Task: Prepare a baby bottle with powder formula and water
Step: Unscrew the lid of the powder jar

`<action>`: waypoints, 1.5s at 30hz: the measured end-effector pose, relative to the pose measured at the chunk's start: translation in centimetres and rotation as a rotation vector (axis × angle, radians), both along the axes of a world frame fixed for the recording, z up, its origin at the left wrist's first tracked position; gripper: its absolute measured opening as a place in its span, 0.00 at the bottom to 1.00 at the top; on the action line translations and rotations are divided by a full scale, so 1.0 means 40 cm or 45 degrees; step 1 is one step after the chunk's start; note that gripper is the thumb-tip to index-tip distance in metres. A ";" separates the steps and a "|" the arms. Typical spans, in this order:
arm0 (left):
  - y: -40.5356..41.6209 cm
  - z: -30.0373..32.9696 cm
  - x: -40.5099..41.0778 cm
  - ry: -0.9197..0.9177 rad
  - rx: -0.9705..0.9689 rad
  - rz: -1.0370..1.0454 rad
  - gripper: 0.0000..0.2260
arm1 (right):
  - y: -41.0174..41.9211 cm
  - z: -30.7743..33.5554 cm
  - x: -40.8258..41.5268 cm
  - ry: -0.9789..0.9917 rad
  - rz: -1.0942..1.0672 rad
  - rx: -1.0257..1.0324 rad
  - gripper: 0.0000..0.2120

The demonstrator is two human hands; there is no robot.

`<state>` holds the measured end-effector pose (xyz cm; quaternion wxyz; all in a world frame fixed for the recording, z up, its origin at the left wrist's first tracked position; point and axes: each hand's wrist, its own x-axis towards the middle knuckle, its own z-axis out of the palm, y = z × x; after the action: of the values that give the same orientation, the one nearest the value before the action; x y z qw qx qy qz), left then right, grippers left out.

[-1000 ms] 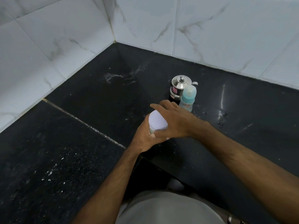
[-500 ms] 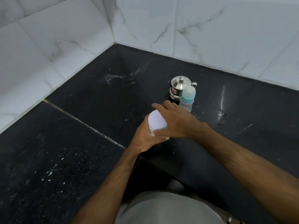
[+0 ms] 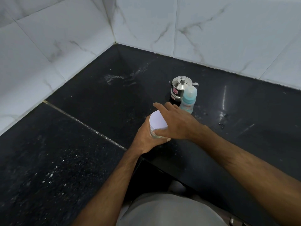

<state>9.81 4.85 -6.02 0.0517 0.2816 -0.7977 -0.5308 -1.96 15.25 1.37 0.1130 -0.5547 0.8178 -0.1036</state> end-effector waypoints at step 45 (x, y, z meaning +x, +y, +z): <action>0.005 0.019 0.003 0.100 -0.092 -0.050 0.36 | -0.012 -0.016 -0.027 -0.108 0.119 -0.020 0.39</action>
<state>9.92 5.05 -5.26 0.0826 0.2429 -0.8191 -0.5130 -3.06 14.76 0.72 0.1482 -0.5882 0.7847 -0.1280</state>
